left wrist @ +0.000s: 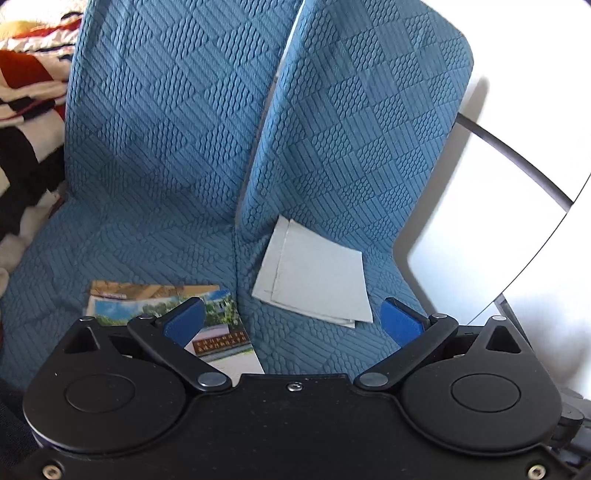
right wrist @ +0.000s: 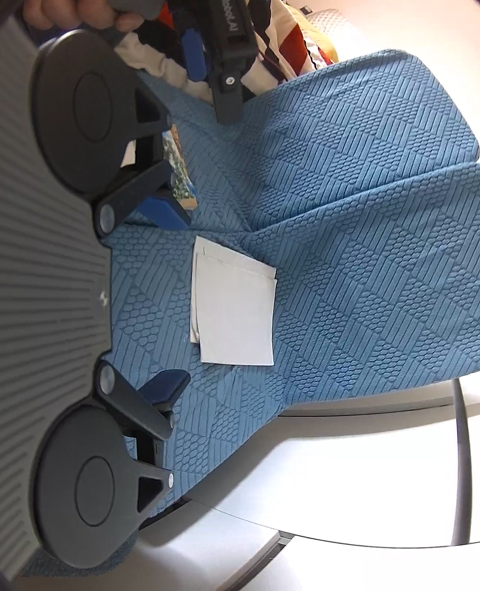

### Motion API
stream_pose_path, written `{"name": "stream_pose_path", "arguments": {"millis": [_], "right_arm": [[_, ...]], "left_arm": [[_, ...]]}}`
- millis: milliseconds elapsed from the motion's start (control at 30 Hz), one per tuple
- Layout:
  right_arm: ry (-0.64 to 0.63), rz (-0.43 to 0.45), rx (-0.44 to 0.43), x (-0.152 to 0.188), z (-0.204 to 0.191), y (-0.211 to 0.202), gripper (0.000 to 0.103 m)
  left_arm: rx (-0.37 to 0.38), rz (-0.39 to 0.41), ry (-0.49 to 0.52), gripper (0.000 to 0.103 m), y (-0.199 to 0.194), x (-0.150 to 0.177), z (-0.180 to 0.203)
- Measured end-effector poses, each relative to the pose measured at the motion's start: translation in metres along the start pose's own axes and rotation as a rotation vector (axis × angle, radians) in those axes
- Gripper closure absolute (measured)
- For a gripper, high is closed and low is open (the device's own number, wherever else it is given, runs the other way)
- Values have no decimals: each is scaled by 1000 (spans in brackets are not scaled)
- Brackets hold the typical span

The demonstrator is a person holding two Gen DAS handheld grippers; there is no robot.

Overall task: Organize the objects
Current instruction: 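Move both open grippers to the plain white sheets on the seat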

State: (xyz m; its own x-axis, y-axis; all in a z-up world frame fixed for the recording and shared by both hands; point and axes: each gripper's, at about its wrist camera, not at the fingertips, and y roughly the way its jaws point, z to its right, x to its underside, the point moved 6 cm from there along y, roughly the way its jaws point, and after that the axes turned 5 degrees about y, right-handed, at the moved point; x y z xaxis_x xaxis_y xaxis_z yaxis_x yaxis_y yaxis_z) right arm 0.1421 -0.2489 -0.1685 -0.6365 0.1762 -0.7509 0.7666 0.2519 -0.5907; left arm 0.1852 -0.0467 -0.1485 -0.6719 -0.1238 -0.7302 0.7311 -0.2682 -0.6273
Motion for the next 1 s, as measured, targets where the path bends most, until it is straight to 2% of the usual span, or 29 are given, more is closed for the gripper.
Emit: {"name": "stream_pose_path", "arguments": {"millis": [167, 567, 733, 1000], "right_arm": [[27, -34, 5, 11, 12, 13, 19], [59, -19, -3, 12, 33, 36, 19], [87, -6, -1, 11, 41, 52, 19], [131, -11, -22, 8, 48, 80, 20]], "left_arm": [[-15, 3, 23, 1, 14, 8, 1], [-12, -35, 27, 3, 49, 9, -5], [-17, -44, 26, 6, 61, 5, -2], [16, -81, 35, 12, 95, -7, 11]]}}
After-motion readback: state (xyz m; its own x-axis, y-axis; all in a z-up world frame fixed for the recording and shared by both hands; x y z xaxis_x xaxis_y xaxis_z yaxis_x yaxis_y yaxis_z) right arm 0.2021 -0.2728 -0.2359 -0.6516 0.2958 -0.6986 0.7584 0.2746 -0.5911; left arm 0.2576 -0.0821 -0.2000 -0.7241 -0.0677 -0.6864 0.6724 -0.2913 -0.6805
